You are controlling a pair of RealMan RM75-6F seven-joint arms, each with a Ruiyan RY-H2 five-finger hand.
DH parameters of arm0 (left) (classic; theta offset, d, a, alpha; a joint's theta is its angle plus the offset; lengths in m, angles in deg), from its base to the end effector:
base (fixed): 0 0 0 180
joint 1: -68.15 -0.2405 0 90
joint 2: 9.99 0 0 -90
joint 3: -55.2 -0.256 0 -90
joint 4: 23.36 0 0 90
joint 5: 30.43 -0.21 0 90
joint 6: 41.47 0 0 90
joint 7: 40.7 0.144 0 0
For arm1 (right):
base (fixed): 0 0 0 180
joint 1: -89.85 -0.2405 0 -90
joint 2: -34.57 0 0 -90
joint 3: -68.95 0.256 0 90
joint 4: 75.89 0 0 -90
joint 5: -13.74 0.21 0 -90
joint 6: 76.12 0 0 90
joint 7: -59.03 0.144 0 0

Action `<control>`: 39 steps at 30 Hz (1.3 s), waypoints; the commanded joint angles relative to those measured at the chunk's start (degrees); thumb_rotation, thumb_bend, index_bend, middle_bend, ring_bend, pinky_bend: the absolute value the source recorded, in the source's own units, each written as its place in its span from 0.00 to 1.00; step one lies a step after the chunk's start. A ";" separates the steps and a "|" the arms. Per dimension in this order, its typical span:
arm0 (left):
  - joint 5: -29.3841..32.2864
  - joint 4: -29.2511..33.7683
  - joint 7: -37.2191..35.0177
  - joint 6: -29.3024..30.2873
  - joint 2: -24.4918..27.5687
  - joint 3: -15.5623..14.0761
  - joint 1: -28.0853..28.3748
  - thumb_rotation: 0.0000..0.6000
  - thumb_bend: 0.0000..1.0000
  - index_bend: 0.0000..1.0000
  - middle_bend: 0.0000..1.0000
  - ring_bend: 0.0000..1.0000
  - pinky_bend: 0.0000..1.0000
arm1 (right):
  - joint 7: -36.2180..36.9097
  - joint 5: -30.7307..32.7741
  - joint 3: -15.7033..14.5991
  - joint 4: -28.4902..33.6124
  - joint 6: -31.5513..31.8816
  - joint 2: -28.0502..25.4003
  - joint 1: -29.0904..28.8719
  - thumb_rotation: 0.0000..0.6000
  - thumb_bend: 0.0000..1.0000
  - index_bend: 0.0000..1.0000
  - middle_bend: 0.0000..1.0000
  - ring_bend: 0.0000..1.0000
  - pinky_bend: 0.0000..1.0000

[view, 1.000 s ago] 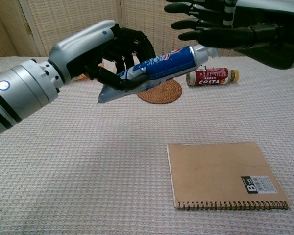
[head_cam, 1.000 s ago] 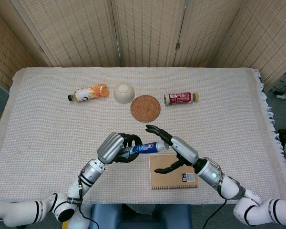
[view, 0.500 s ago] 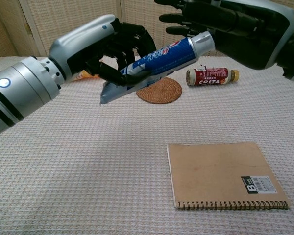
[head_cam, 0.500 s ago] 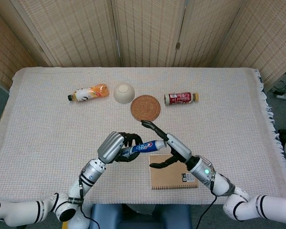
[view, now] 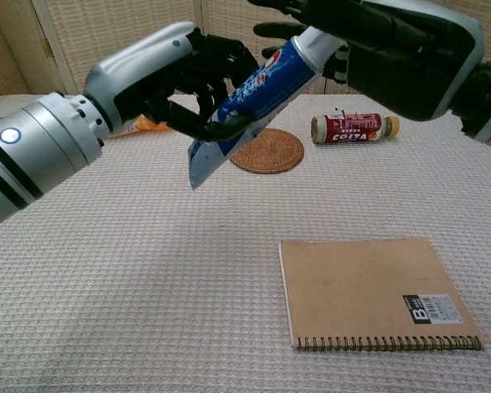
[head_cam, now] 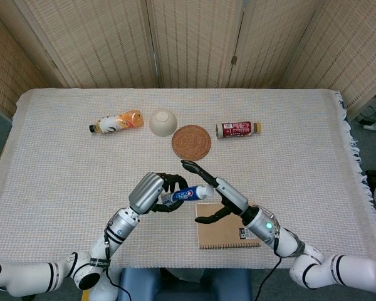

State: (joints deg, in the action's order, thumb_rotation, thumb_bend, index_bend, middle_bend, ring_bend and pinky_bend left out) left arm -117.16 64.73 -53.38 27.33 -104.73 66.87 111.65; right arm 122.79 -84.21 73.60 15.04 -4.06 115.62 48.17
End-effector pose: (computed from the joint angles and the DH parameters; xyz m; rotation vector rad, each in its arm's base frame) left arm -0.0564 0.3074 -0.0104 -1.8099 -1.1697 -1.7415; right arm -0.0964 -0.2944 0.0375 -1.5723 1.7875 -1.8392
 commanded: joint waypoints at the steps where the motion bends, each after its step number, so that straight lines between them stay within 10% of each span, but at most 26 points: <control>1: -0.27 -0.52 -0.26 0.02 0.01 -0.18 0.02 1.00 0.74 0.73 0.79 0.69 0.64 | 1.39 -0.55 -0.34 -0.47 2.20 -1.12 0.98 0.66 0.08 0.00 0.00 0.00 0.00; 12: -0.04 -5.21 3.79 -2.77 1.32 -2.18 0.25 1.00 0.74 0.73 0.79 0.68 0.63 | 0.22 -0.54 -0.17 0.99 6.99 -7.89 3.78 0.66 0.08 0.00 0.00 0.00 0.00; 25: 14.16 -10.75 30.90 -15.11 1.90 -3.45 1.89 1.00 0.73 0.63 0.72 0.57 0.51 | -13.24 0.25 -2.41 4.36 5.39 -15.53 7.09 0.66 0.08 0.00 0.00 0.00 0.00; 39: 31.61 -6.56 47.90 -16.56 2.91 -3.65 2.49 1.00 0.49 0.09 0.33 0.25 0.34 | -31.75 3.46 -4.44 3.53 5.15 -17.84 12.76 0.67 0.08 0.00 0.00 0.00 0.00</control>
State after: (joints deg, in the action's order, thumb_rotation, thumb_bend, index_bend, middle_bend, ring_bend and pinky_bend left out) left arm -85.56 57.64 -5.49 10.29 -102.27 63.38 114.32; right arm 94.07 -81.96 69.61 19.05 1.01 98.18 59.41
